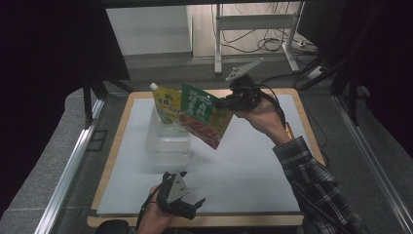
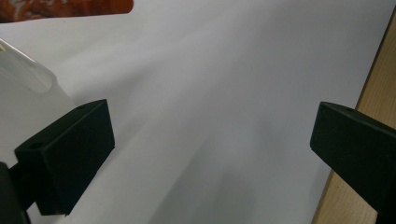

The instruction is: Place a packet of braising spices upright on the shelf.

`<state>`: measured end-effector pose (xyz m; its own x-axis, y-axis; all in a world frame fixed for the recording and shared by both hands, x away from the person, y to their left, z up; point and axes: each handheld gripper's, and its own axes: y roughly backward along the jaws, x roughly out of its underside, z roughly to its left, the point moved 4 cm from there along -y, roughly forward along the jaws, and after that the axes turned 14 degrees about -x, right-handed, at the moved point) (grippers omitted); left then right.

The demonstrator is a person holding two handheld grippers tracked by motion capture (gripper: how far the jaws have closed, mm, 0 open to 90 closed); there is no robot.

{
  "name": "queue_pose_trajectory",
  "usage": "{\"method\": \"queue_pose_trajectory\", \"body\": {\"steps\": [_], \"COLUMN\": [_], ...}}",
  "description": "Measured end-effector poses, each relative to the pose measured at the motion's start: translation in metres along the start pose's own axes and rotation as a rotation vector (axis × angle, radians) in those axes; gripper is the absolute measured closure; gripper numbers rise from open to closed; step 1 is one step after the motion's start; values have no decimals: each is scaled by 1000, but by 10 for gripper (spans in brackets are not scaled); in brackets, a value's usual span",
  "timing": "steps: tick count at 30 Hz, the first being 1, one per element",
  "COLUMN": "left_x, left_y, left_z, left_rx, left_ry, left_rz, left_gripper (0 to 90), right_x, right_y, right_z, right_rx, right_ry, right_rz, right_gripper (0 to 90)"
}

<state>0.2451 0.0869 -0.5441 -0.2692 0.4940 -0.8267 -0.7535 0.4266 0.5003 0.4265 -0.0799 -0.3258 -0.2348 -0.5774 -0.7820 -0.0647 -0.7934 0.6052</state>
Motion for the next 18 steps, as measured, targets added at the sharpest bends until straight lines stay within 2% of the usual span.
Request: {"method": "queue_pose_trajectory", "body": {"steps": [7,18], "left_x": [0,0], "left_y": [1,1], "left_z": [2,2], "left_rx": [0,3], "left_ry": [11,13], "left_rz": [-4,-8], "left_gripper": [0,0], "right_x": [-13,-31], "right_y": [-19,-40], "right_z": [-4,-6], "right_rx": [-32,-39], "right_ry": [5,15], "right_rz": [-10,-13], "right_gripper": [891,891]}}
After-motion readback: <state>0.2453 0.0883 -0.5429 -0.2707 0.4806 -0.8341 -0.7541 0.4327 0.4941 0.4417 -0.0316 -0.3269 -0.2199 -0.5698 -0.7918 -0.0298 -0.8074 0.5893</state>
